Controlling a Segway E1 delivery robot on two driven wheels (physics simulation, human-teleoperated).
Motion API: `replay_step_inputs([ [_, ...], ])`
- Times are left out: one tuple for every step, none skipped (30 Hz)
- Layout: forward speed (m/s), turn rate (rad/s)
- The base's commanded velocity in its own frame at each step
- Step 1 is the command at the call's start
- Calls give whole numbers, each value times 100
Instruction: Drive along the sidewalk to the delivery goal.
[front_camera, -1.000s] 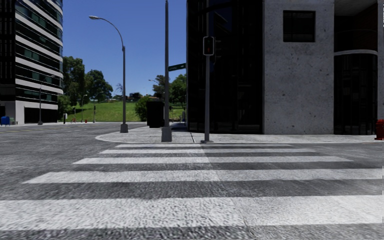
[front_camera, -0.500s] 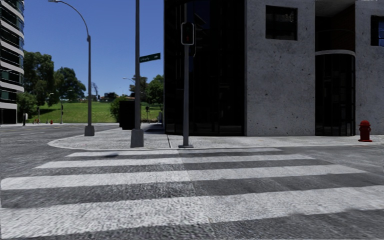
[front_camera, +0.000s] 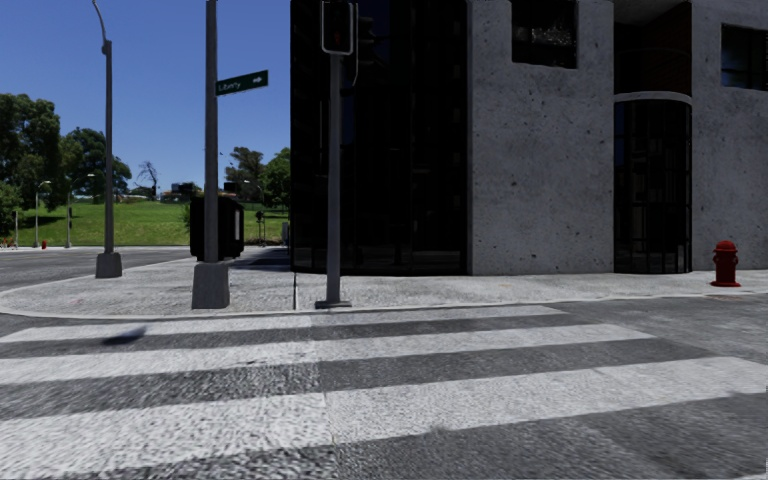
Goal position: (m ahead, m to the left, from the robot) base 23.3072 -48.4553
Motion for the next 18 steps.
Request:
replay_step_inputs([
  [200,0],
  [200,0],
  [200,-27],
  [200,-27],
  [200,-45],
  [200,-52],
  [200,-52],
  [200,-54],
  [200,-54],
  [200,-40],
  [200,-40],
  [200,-16],
  [200,-4],
  [200,0],
  [200,0],
  [200,0],
  [200,0],
  [200,0],
])
